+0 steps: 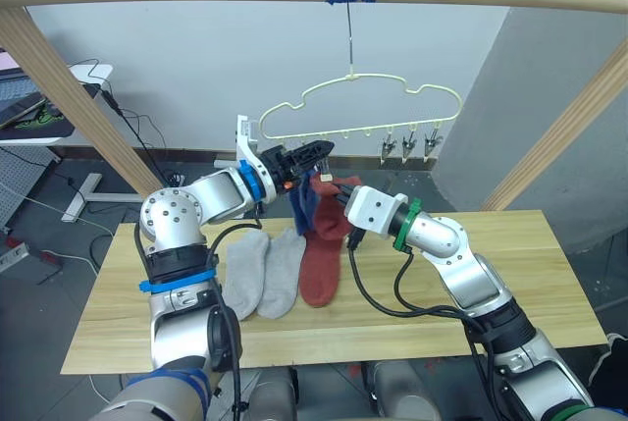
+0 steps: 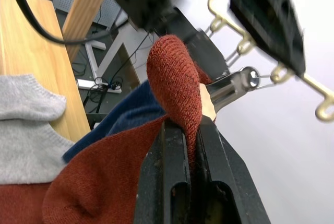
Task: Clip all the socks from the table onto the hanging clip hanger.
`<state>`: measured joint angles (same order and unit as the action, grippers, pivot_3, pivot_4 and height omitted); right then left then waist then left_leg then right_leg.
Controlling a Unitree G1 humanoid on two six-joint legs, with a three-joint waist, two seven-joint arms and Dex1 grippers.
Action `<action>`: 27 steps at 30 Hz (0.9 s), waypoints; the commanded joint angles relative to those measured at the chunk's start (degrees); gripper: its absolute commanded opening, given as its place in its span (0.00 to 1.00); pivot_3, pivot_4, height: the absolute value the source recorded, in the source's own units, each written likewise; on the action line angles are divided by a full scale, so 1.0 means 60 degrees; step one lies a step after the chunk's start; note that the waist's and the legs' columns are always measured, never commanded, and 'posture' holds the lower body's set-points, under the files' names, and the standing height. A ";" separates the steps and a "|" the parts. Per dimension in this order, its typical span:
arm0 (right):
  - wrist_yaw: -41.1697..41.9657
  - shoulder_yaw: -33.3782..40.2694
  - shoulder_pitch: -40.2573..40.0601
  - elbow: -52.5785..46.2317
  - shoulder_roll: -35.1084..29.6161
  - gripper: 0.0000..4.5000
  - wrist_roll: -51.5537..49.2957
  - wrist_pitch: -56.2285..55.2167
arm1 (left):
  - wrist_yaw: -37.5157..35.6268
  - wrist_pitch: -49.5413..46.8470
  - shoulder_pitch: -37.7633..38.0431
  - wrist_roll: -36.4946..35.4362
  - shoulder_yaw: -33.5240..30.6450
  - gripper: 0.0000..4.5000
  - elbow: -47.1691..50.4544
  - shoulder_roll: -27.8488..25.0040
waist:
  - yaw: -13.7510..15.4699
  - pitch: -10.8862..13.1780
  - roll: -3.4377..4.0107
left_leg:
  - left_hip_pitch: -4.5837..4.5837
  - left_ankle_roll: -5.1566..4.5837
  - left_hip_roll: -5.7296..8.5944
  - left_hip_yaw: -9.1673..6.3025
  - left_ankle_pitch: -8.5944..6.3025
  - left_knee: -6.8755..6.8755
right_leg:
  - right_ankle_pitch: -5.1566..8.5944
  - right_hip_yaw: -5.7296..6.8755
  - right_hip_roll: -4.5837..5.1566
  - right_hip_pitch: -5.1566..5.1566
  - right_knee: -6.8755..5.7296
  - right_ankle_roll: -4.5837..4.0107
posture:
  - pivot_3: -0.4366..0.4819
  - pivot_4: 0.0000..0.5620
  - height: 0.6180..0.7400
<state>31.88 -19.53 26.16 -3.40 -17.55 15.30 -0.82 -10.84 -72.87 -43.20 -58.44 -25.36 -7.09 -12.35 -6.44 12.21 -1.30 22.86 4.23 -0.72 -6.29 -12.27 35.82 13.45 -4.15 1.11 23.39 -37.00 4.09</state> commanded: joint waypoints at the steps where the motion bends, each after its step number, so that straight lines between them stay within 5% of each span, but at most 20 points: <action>1: -0.0103 0.0199 0.0219 -0.0143 0.0089 0.00 -0.0243 -0.0276 | -0.0234 0.0127 -0.0024 -0.0293 -0.0087 0.91 0.0559 -0.0288 | 0.0002 0.0000 0.0000 | 0.0000 0.0000 0.0000 0.0000 0.0000 0.0000 | 0.0000 0.0000 0.0000 0.0000 0.0000 0.0000 | 0.38 0.29 1.00; 3: -0.0077 0.0251 0.0196 -0.0086 0.0109 0.00 -0.0358 -0.0233 | -0.0423 0.0031 0.0151 -0.0288 0.0102 0.99 0.0933 -0.0547 | 0.0002 0.0000 0.0000 | 0.0001 0.0000 0.0000 0.0000 0.0000 -0.0001 | 0.0000 0.0000 0.0001 0.0001 0.0001 0.0000 | 0.38 0.28 1.00; 7: 0.0166 0.0466 0.0056 -0.0061 0.0173 0.23 -0.0909 0.0138 | -0.1025 -0.0304 0.0606 -0.0327 0.0695 1.00 0.1836 -0.1155 | 0.0014 0.0000 0.0000 | 0.0001 0.0001 -0.0001 -0.0001 0.0000 -0.0007 | 0.0000 0.0000 0.0001 0.0004 -0.0002 -0.0001 | 0.39 0.28 1.00; 17: 0.0915 0.1075 -0.0939 -0.0744 -0.0586 0.99 -0.2040 0.1105 | -0.2061 0.1281 0.2076 0.0871 0.2166 1.00 0.4075 -0.2228 | 0.0181 -0.0001 0.0000 | 0.0003 0.0001 -0.0001 0.0002 0.0000 -0.0003 | 0.0000 -0.0002 0.0004 0.0003 -0.0002 -0.0005 | 0.39 0.27 1.00; 22: 0.1423 0.2528 -0.2083 -0.2328 -0.0887 0.99 -0.4354 0.3061 | -0.1462 0.3296 0.2918 0.2934 0.3173 1.00 0.4663 -0.2101 | 0.0251 -0.0006 0.0004 | 0.0000 0.0000 -0.0002 0.0004 0.0000 0.0000 | 0.0000 -0.0003 0.0003 0.0002 -0.0006 -0.0009 | 0.37 0.25 1.00; 27: 0.0790 0.4143 -0.2470 -0.4188 -0.0645 0.99 -0.7064 0.5302 | -0.2760 0.4654 0.3378 0.3603 0.4130 1.00 0.4555 -0.2076 | 0.0280 -0.0008 0.0003 | 0.0014 -0.0001 -0.0001 0.0007 0.0000 0.0013 | -0.0002 -0.0004 0.0005 0.0005 -0.0001 -0.0011 | 0.35 0.25 1.00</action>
<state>38.01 2.45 10.92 -23.68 -21.80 -21.29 27.13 -23.94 -48.83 -23.35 -38.33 -2.72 17.61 -24.37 -4.76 12.17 -1.28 22.91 4.22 -0.72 -6.23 -12.27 35.90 13.44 -4.18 1.14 23.40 -37.02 4.02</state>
